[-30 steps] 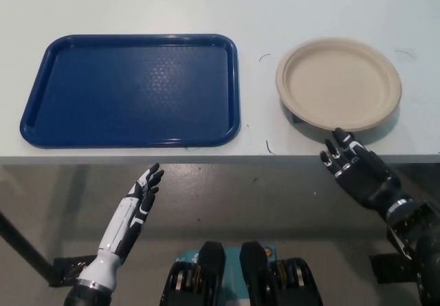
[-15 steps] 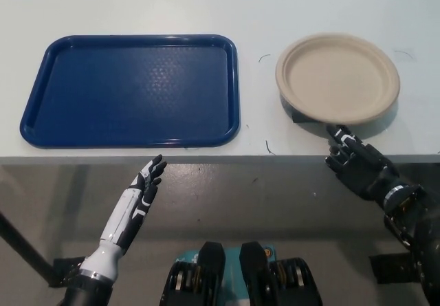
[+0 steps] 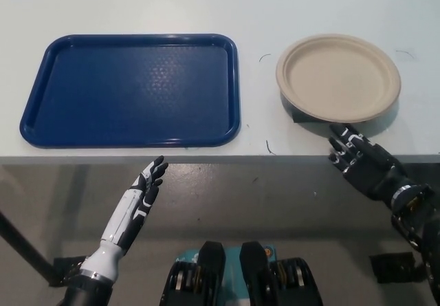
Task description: Use the right hand to pick up a plate from a leveled surface and place it into a tray on the left side
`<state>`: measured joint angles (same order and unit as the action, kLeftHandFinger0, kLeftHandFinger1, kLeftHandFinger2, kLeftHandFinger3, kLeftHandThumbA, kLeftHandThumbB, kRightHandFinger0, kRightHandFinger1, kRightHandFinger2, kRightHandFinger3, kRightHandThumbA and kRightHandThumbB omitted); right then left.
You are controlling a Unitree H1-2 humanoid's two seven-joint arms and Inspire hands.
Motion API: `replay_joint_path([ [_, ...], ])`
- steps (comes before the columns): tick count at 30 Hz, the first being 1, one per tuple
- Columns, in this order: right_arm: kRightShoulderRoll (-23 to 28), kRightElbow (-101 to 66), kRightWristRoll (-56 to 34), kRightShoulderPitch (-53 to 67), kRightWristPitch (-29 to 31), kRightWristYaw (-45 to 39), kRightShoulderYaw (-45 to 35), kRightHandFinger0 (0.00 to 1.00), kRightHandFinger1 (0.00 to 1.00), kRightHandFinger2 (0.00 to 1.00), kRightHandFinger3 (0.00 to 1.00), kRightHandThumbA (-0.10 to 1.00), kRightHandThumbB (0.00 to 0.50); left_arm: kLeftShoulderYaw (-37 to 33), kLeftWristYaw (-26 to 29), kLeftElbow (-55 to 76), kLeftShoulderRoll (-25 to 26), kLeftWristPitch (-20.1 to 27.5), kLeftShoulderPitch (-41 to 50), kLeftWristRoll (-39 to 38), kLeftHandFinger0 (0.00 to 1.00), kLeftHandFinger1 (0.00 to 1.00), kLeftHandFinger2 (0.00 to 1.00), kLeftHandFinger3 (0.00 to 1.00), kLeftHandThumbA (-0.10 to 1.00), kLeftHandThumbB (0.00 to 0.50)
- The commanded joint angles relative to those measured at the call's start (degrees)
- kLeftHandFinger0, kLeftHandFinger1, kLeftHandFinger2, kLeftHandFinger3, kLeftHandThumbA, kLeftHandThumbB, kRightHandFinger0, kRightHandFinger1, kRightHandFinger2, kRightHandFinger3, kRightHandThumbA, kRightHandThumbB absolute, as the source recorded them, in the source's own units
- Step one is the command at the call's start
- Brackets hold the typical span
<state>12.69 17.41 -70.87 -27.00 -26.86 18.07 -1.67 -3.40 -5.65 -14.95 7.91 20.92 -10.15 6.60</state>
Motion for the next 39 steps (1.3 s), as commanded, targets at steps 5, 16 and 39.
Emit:
replay_joint_path([
  [5,0.6,-0.9,-3.5,-1.5,-0.1,-13.3,-1.7,1.0,1.0,1.0,1.0,1.0,0.488,-0.2,-0.4,0.6,0.9,2.5,-1.8,-0.2,1.0,1.0,1.0,1.0,1.0,0.5],
  [16,-0.2,-0.1,-1.8,-1.9,-0.1,-16.4,-3.4,1.0,1.0,1.0,1.0,1.0,0.5,-0.4,-0.3,0.8,1.1,2.1,-1.8,0.4,1.0,1.0,1.0,1.0,1.0,0.5],
  [39,-4.8,9.6,12.2,-11.3,2.8,4.1,-8.6,0.0,0.07,0.37,0.48,1.0,0.127,-0.8,-0.3,0.9,1.4,2.6,-1.4,0.9,1.0,1.0,1.0,1.0,1.0,0.5],
])
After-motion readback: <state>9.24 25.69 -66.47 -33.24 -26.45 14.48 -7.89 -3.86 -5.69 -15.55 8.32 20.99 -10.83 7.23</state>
